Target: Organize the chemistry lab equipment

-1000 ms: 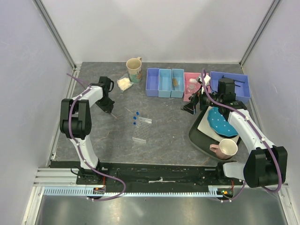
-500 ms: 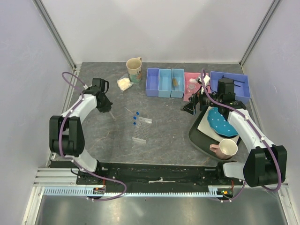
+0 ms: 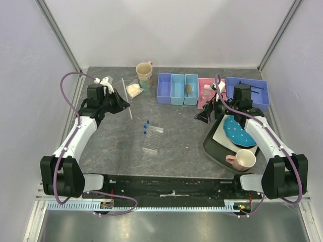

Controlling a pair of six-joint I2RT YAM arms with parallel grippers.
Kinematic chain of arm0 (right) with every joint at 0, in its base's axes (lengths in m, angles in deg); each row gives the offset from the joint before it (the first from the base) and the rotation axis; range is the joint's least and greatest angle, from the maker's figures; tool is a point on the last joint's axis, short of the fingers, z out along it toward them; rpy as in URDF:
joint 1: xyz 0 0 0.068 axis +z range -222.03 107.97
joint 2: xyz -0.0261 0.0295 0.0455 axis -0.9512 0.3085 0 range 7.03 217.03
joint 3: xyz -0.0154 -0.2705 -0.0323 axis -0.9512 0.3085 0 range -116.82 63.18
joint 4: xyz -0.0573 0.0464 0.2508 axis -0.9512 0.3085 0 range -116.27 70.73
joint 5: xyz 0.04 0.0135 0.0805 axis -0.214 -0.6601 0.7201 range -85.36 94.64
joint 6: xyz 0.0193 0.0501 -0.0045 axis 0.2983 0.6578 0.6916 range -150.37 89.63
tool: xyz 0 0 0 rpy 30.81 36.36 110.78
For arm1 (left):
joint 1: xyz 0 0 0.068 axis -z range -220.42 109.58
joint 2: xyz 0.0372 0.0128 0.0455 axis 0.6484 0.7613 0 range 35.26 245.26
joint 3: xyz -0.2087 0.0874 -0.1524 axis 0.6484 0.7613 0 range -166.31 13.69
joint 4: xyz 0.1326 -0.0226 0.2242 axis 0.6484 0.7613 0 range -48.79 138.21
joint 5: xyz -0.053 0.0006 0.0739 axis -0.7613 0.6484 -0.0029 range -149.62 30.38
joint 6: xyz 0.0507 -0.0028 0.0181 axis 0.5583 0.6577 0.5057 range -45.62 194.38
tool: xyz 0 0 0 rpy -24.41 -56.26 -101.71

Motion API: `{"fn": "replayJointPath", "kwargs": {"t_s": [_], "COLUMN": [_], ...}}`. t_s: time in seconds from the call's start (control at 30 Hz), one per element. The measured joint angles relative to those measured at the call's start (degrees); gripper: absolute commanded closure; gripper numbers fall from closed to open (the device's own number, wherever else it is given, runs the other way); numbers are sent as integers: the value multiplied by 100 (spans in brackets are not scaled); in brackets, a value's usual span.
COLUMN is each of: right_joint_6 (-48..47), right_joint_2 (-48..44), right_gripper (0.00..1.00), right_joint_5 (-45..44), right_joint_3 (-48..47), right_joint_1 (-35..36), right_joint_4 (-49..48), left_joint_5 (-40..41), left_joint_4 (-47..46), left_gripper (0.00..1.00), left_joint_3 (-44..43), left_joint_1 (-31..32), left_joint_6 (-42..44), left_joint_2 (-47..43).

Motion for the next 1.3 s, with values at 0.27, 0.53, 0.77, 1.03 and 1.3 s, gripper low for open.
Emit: {"fn": "replayJointPath", "kwargs": {"t_s": [0.27,0.53,0.77,1.03,1.3], "right_joint_6": [-35,-92,-164,-249,-339], "right_joint_2": [2,2,2,2,2], "right_gripper": [2,2,2,2,2], "right_joint_5": [0,-26,-190,-356,-444], "right_joint_3": [0,0,0,0,0], "right_joint_1": [0,0,0,0,-4], "right_joint_4": [-2,24,57,87,144], "left_joint_5": [-1163,-1521,-1547,-1497,-1502], "left_joint_4": [-269,-254,-42,855,1491], "left_gripper": [98,98,98,98,98], "left_joint_3": [-299,-1620,-3084,-5084,-6481], "left_joint_1": [319,1384,1834,1888,1906], "left_joint_6": [33,-133,-413,-664,-774], "left_joint_2": [190,1508,3082,4769,5816]}}
